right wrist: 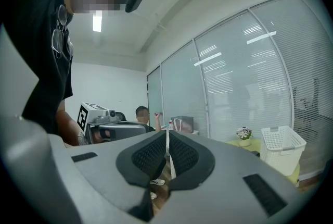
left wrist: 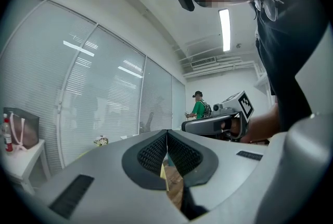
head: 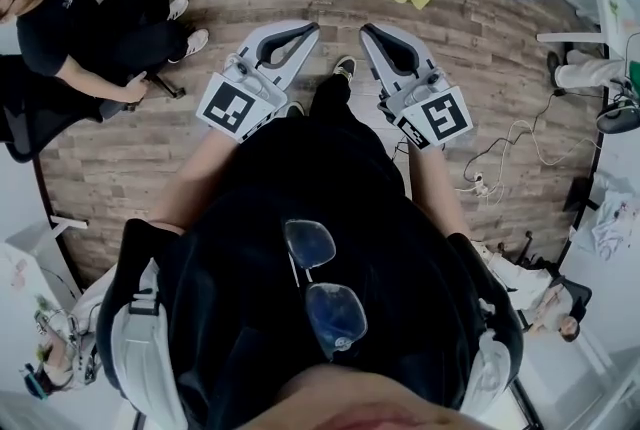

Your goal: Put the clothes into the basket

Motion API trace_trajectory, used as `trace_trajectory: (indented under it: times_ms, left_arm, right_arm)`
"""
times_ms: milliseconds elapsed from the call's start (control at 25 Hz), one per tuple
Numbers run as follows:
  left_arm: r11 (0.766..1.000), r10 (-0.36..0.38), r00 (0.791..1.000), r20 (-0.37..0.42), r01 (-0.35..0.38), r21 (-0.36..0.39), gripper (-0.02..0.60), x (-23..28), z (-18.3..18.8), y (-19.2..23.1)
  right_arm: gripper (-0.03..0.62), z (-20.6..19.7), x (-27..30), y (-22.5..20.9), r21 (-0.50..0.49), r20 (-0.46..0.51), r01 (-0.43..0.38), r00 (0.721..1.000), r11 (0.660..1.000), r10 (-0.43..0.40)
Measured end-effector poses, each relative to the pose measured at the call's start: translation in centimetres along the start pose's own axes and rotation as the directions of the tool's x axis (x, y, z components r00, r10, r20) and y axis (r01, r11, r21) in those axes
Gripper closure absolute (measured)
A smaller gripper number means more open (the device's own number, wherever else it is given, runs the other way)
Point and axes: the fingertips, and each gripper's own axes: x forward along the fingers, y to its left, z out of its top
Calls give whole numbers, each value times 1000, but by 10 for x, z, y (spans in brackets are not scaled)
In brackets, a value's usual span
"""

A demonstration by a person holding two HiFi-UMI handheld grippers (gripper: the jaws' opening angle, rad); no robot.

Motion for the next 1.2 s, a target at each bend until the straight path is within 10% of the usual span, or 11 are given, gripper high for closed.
trace_trajectory:
  times_ms: [1200]
  left_arm:
    - [993, 113, 992, -58, -111, 33, 571, 217, 3, 127]
  right_arm:
    - [559, 9, 72, -251, 57, -27, -107, 994, 993, 108]
